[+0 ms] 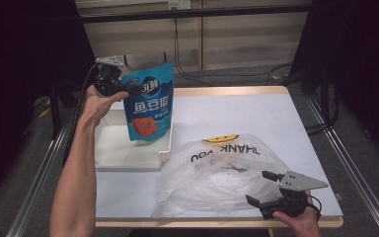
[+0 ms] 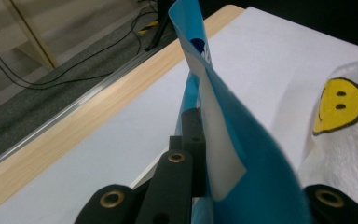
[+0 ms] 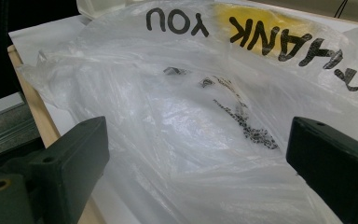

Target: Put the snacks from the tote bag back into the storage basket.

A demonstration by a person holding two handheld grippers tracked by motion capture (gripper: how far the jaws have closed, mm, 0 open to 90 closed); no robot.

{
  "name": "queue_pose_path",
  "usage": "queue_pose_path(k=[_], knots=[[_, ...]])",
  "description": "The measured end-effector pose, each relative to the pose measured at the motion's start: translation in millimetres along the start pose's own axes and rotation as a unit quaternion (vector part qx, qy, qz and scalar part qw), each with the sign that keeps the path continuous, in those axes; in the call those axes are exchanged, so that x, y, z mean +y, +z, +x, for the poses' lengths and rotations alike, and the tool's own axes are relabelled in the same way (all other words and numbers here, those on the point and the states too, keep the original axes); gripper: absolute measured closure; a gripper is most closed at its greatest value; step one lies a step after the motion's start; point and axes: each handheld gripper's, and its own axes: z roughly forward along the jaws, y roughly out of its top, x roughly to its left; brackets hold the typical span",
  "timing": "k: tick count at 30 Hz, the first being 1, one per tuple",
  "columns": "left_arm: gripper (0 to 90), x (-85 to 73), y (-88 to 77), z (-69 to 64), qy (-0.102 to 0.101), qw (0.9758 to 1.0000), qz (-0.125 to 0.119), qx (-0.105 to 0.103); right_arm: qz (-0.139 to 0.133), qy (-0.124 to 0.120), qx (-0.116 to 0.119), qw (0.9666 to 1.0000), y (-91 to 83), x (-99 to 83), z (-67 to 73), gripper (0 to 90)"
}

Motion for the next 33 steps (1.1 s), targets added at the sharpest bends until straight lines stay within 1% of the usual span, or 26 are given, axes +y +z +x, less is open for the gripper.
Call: queue_pose_path(k=[3, 4, 5, 6, 7, 8, 10, 11, 12, 15, 16, 17, 18, 20, 21, 22, 25, 26, 27, 28, 30, 31, 32, 33], knots=[[90.0, -0.6, 0.7, 2.7, 0.0, 0.9997, 0.007, 0.022, -0.001, 0.004, 0.001, 1.0, -0.4, -0.4, -0.7, 5.5], [89.9, -0.8, 1.0, 3.5, 0.006, 0.9994, 0.013, 0.033, -0.003, 0.007, 0.001, 1.0, -0.6, -0.3, -1.0, 5.1], [89.7, -1.0, 1.8, 4.0, 0.005, 0.9992, 0.012, 0.037, -0.006, 0.005, 0.002, 1.0, -0.9, -0.2, -1.3, 5.1], [89.5, -1.0, 2.3, 4.6, 0.01, 0.999, 0.014, 0.04, -0.006, 0.006, 0.002, 1.0, -1.3, 0.0, -0.9, 5.1], [89.1, -0.5, 2.5, 5.3, 0.01, 0.9987, 0.016, 0.047, -0.007, 0.006, 0.002, 1.0, -1.3, 0.1, -0.8, 5.1], [88.6, -0.4, 2.5, 6.4, 0.008, 0.9987, 0.017, 0.048, -0.006, 0.005, 0.002, 1.0, -0.9, 0.0, -1.0, 5.1], [87.6, -1.2, 4.3, 8.0, 0.002, 0.9983, 0.01, 0.057, -0.005, 0.006, 0.002, 1.0, -0.7, -0.1, -0.8, 5.1], [86.2, -1.5, 4.2, 10.5, 0.007, 0.9978, 0.015, 0.064, -0.005, 0.005, 0.002, 1.0, -0.3, -0.2, -1.5, 5.1], [85.3, -2.1, 4.8, 12.0, 0.003, 0.9978, 0.011, 0.065, -0.004, 0.005, 0.0, 1.0, -0.3, -0.4, -1.9, 5.1], [82.7, -3.5, 4.9, 14.5, 0.005, 0.9974, 0.011, 0.071, -0.003, 0.008, 0.002, 1.0, 0.0, -1.1, -3.1, 5.1], [81.7, -4.1, 6.2, 14.5, -0.004, 0.9972, 0.007, 0.074, -0.004, 0.008, 0.002, 1.0, -0.1, -1.2, -3.3, 5.1], [80.5, -4.1, 5.1, 15.9, 0.006, 0.9969, 0.014, 0.077, -0.004, 0.009, 0.002, 1.0, -0.4, -1.5, -3.7, 5.0], [79.9, -4.6, 4.5, 16.6, 0.003, 0.9965, 0.018, 0.081, -0.004, 0.009, 0.002, 0.9999, -0.5, -1.6, -4.1, 5.0], [75.2, -5.7, 5.1, 16.7, 0.001, 0.9956, 0.013, 0.093, -0.005, 0.01, 0.002, 0.9999, -0.2, -1.7, -4.7, 4.9], [71.2, -5.7, 5.3, 16.4, 0.001, 0.9951, 0.016, 0.097, -0.006, 0.008, 0.003, 0.9999, 0.2, -1.7, -4.8, 4.9], [68.3, -5.5, 6.0, 15.9, -0.001, 0.9941, 0.021, 0.106, -0.005, 0.006, 0.003, 1.0, 0.4, -1.8, -4.9, 4.9], [60.5, -5.8, 6.4, 14.4, -0.008, 0.994, 0.019, 0.108, -0.004, 0.01, 0.005, 0.9999, 1.6, -1.9, -4.8, 4.9], [57.0, -5.4, 6.9, 14.3, -0.004, 0.9933, 0.022, 0.113, -0.003, 0.01, 0.006, 0.9999, 2.6, -2.0, -4.9, 4.9], [52.9, -5.4, 6.9, 14.4, -0.005, 0.9934, 0.023, 0.112, -0.001, 0.011, 0.006, 0.9999, 3.1, -2.1, -5.0, 4.9], [50.1, -5.5, 7.3, 14.4, -0.01, 0.9937, 0.022, 0.11, -0.001, 0.012, 0.006, 0.9999, 3.3, -1.9, -5.0, 4.9], [42.3, -6.2, 7.7, 15.1, -0.02, 0.9932, 0.021, 0.113, -0.001, 0.012, 0.004, 0.9999, 3.7, -1.7, -4.9, 4.9], [36.4, -6.7, 7.7, 15.9, -0.027, 0.9925, 0.024, 0.117, -0.001, 0.012, 0.005, 0.9999, 3.9, -1.6, -4.9, 4.9], [32.5, -7.4, 7.8, 15.9, -0.038, 0.9922, 0.022, 0.117, -0.001, 0.012, 0.004, 0.9999, 4.0, -1.7, -5.0, 4.9], [31.0, -8.1, 7.5, 15.9, -0.041, 0.9918, 0.023, 0.119, -0.001, 0.011, 0.005, 0.9999, 3.9, -1.8, -5.1, 4.9]])
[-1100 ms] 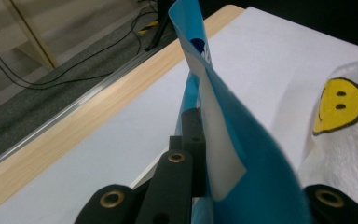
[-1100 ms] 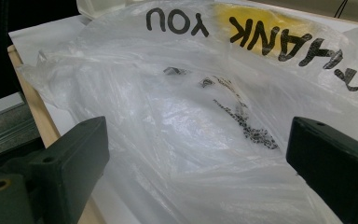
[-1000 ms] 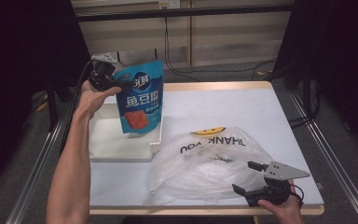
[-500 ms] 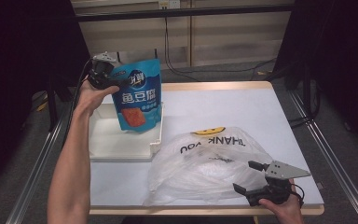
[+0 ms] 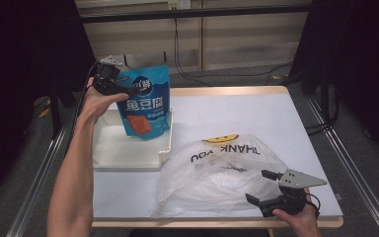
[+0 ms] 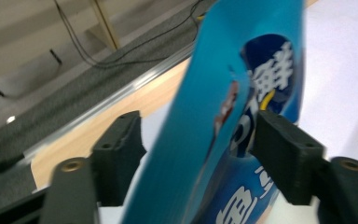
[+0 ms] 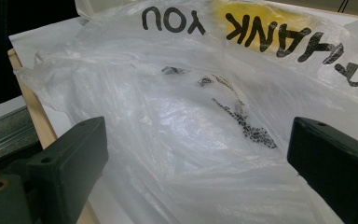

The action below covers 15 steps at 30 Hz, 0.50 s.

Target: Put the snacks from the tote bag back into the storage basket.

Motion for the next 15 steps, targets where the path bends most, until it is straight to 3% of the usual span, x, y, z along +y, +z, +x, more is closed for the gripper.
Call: queue_pose_path(k=[4, 10, 15], knots=[[21.7, -3.2, 0.8, -1.6, -0.015, 0.9997, 0.011, -0.017, 0.0, -0.004, 0.001, 1.0, -0.9, 0.1, 0.4, 4.9], [11.0, -6.1, -1.2, -3.2, -0.024, 0.9994, 0.016, -0.018, 0.0, -0.007, -0.001, 1.0, -0.8, 0.6, 0.3, 5.0], [7.3, -14.5, -5.4, -2.8, -0.039, 0.9991, -0.003, -0.016, -0.002, -0.005, -0.004, 1.0, -2.8, 0.9, 1.8, 5.0]])
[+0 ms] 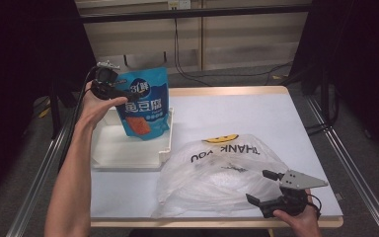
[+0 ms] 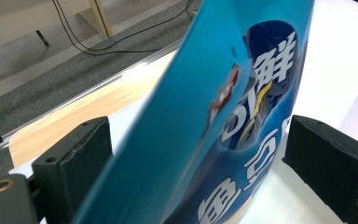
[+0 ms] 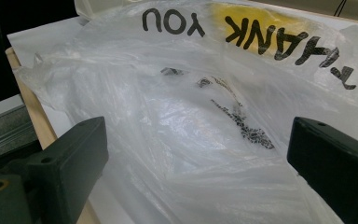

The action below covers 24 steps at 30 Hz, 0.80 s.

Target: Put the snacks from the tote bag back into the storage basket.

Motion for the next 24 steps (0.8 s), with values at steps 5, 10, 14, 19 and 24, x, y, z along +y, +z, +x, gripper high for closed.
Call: queue_pose_path(k=[5, 10, 14, 19, 24], knots=[[6.1, -10.1, -2.8, 3.1, -0.009, 0.9999, -0.011, -0.004, 0.004, 0.001, -0.002, 1.0, 1.5, 0.2, -0.1, 5.0], [4.0, -10.5, -6.3, -0.8, -0.008, 0.9998, -0.016, 0.002, 0.003, -0.003, -0.003, 1.0, 1.6, 0.8, 0.9, 5.0], [3.3, -8.5, -14.7, -2.2, 0.001, 0.9995, -0.029, 0.009, 0.003, -0.001, -0.005, 1.0, 1.0, 0.9, 1.6, 5.0], [3.2, -12.3, -20.4, -2.3, -0.007, 0.9994, -0.032, 0.011, 0.001, -0.004, -0.004, 1.0, 0.6, 1.0, 1.2, 5.0], [4.5, -18.6, -29.6, -1.5, -0.032, 0.9991, -0.02, 0.02, 0.0, -0.003, -0.007, 1.0, -0.1, 0.9, 0.5, 5.0]])
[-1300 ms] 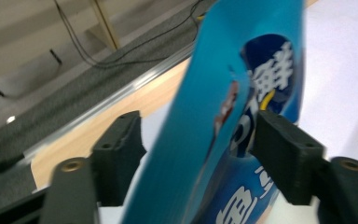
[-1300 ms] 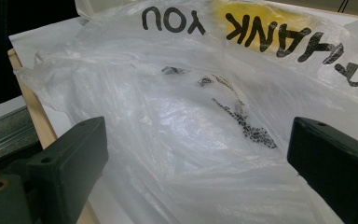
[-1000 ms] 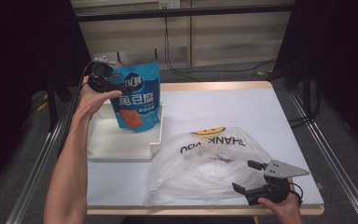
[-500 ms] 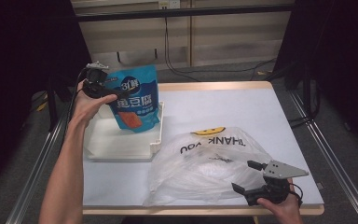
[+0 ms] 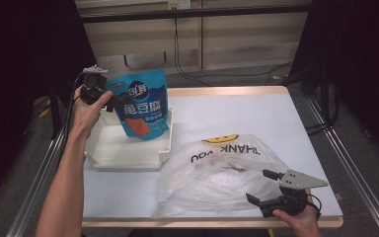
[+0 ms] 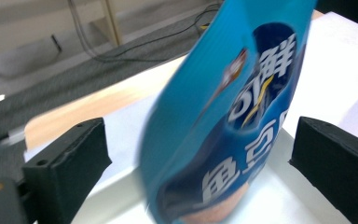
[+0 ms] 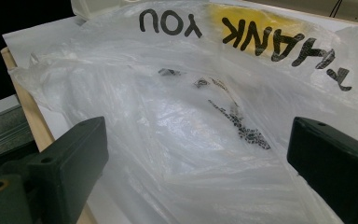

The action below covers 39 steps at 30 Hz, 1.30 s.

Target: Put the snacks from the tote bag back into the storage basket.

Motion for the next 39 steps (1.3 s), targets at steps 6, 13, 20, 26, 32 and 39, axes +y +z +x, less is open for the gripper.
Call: queue_pose_path(k=[6, 13, 20, 26, 32, 39], knots=[[3.4, -14.6, -13.3, -3.0, 0.012, 0.9995, -0.022, -0.02, -0.003, 0.003, -0.004, 1.0, -1.0, 0.2, -1.0, 5.1], [3.9, -26.4, -32.2, -16.0, 0.035, 0.9985, -0.041, -0.007, -0.003, 0.001, -0.007, 1.0, -2.1, 0.4, -1.0, 5.2], [4.2, -47.9, -49.8, -22.2, 0.045, 0.9976, -0.052, -0.004, -0.014, 0.012, -0.009, 0.9998, -4.4, 1.4, -2.9, 5.7], [4.4, -71.2, -66.2, -26.1, 0.032, 0.996, -0.083, 0.008, -0.022, 0.015, -0.017, 0.9995, -7.4, 2.4, -4.4, 5.8], [4.6, -86.1, -77.6, -41.4, 0.054, 0.9942, -0.092, 0.006, -0.027, 0.015, -0.02, 0.9993, -9.9, 3.5, -6.3, 6.8], [5.0, -116.4, -86.8, -56.5, 0.052, 0.9938, -0.098, 0.005, -0.031, 0.018, -0.025, 0.9991, -12.7, 4.2, -6.5, 7.6]])
